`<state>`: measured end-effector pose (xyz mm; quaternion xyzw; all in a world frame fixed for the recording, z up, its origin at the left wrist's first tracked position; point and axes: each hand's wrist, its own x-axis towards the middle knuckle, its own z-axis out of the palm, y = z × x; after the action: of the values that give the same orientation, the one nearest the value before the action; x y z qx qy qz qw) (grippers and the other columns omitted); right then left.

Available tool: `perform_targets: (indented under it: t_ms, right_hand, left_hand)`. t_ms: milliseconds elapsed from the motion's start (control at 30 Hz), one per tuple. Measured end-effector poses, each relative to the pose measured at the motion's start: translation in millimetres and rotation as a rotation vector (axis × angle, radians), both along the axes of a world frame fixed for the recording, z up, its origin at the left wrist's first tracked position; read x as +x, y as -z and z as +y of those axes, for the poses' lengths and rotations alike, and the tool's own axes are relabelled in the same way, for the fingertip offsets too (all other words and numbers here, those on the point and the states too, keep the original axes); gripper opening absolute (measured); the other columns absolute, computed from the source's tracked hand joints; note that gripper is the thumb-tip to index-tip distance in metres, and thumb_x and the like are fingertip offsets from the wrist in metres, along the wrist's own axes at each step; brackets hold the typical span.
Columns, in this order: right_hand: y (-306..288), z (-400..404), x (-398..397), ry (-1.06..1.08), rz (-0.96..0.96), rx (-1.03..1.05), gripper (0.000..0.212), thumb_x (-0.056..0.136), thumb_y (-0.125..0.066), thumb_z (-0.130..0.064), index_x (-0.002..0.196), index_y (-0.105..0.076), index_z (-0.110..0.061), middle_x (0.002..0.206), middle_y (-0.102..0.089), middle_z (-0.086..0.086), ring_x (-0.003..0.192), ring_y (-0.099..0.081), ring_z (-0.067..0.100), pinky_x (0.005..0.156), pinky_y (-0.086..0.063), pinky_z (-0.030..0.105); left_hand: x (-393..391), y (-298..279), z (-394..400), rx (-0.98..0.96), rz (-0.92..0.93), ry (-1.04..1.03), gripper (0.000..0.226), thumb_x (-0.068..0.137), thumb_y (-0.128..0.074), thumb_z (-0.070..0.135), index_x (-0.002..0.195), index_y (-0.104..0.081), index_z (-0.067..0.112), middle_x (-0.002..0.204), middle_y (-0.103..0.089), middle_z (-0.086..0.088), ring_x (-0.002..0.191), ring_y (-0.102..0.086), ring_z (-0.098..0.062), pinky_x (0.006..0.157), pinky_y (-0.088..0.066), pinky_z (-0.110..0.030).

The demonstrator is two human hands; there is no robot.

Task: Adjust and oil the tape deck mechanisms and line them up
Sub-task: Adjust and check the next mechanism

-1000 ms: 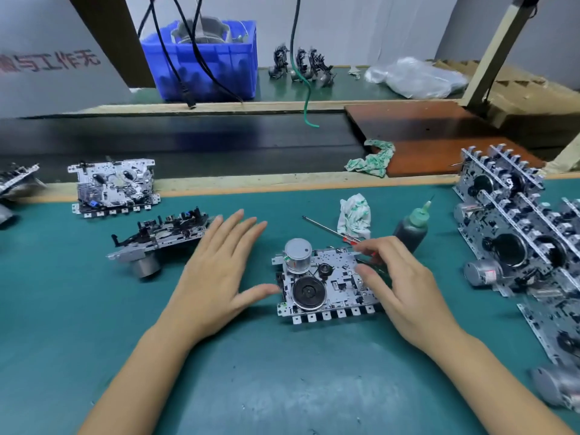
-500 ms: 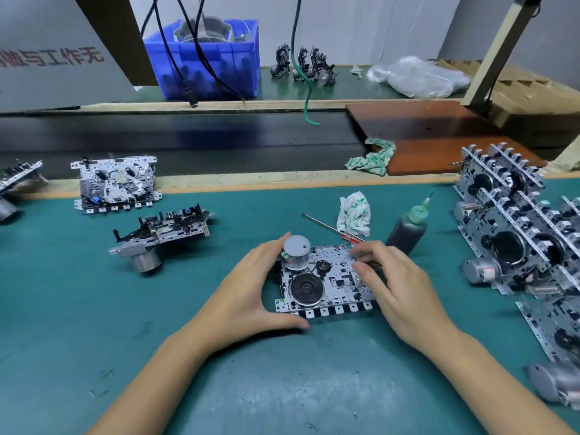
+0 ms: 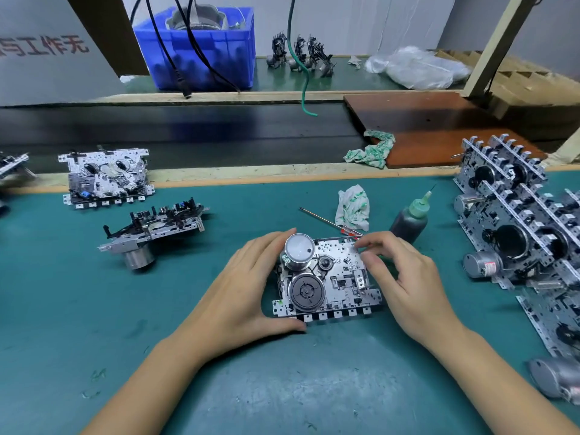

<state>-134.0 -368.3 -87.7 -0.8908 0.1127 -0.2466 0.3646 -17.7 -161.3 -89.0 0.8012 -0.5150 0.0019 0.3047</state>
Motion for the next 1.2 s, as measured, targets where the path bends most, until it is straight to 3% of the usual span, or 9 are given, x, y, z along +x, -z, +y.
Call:
perform_targets:
  t_ms: [267, 433, 633, 767, 867, 967, 1067, 1200]
  right_hand:
    - [0, 0, 0, -0.008, -0.011, 0.035, 0.026, 0.085, -0.041, -0.053, 0.095, -0.057, -0.035, 0.088, -0.065, -0.016, 0.089, -0.060, 0.002, 0.076, -0.047, 0.030]
    - [0, 2, 0, -0.017, 0.033, 0.034, 0.020, 0.081, -0.042, -0.059, 0.090, -0.051, -0.043, 0.080, -0.064, -0.024, 0.087, -0.059, 0.001, 0.078, -0.044, 0.028]
    - [2, 1, 1, -0.015, 0.058, 0.018, 0.032, 0.083, -0.036, -0.060, 0.094, -0.054, -0.037, 0.082, -0.065, -0.022, 0.088, -0.060, 0.008, 0.075, -0.040, 0.030]
    - [1, 0, 1, -0.007, 0.052, -0.082, 0.044, 0.084, -0.032, -0.061, 0.099, -0.059, -0.030, 0.083, -0.058, -0.027, 0.095, -0.057, 0.009, 0.084, -0.041, 0.031]
    - [-4, -1, 2, 0.043, -0.065, -0.127, 0.040, 0.087, -0.038, -0.054, 0.096, -0.062, -0.024, 0.084, -0.053, -0.026, 0.089, -0.056, 0.006, 0.078, -0.043, 0.028]
    - [-10, -6, 2, 0.233, -0.352, -0.034, 0.020, 0.088, -0.052, -0.040, 0.098, -0.054, -0.023, 0.090, -0.050, -0.020, 0.084, -0.050, 0.013, 0.075, -0.040, 0.025]
    - [-9, -17, 3, 0.453, -0.478, 0.099, 0.041, 0.081, -0.070, -0.026, 0.110, -0.042, -0.020, 0.106, -0.044, -0.010, 0.098, -0.047, 0.019, 0.081, -0.040, 0.035]
    - [-2, -30, 10, 0.478, -0.203, 0.324, 0.064, 0.075, -0.078, -0.014, 0.124, -0.036, -0.017, 0.117, -0.046, -0.001, 0.112, -0.045, 0.016, 0.095, -0.039, 0.036]
  left_hand:
    - [0, 2, 1, 0.003, 0.065, -0.002, 0.107, 0.061, -0.070, 0.068, 0.147, -0.018, 0.030, 0.144, -0.027, 0.022, 0.133, -0.023, 0.008, 0.109, -0.016, -0.008]
    - [-2, 4, -3, -0.005, 0.140, -0.056, 0.097, 0.057, -0.069, 0.056, 0.139, -0.020, 0.040, 0.138, -0.029, 0.033, 0.127, -0.031, 0.010, 0.107, -0.027, -0.018]
    - [2, 4, -2, 0.054, 0.170, -0.039, 0.105, 0.055, -0.067, 0.064, 0.142, -0.011, 0.042, 0.139, -0.024, 0.034, 0.125, -0.022, 0.020, 0.105, -0.017, -0.009]
    - [3, 2, -1, 0.030, 0.193, -0.057, 0.101, 0.051, -0.069, 0.071, 0.137, -0.022, 0.046, 0.138, -0.026, 0.038, 0.125, -0.022, 0.022, 0.105, -0.016, -0.006]
    - [4, 1, -1, 0.035, 0.198, -0.054, 0.108, 0.046, -0.071, 0.075, 0.138, -0.022, 0.046, 0.138, -0.025, 0.039, 0.124, -0.019, 0.024, 0.103, -0.014, -0.003]
    - [4, 2, 0, 0.022, 0.201, -0.059, 0.107, 0.044, -0.071, 0.075, 0.136, -0.024, 0.047, 0.136, -0.026, 0.044, 0.124, -0.020, 0.024, 0.102, -0.015, -0.001]
    - [5, 4, 1, 0.014, 0.219, -0.048, 0.110, 0.043, -0.074, 0.074, 0.137, -0.024, 0.047, 0.139, -0.023, 0.045, 0.128, -0.024, 0.019, 0.103, -0.018, -0.004]
    - [6, 6, 1, 0.033, 0.264, -0.013, 0.112, 0.046, -0.073, 0.075, 0.139, -0.016, 0.049, 0.142, -0.020, 0.042, 0.134, -0.024, 0.012, 0.107, -0.020, -0.010]
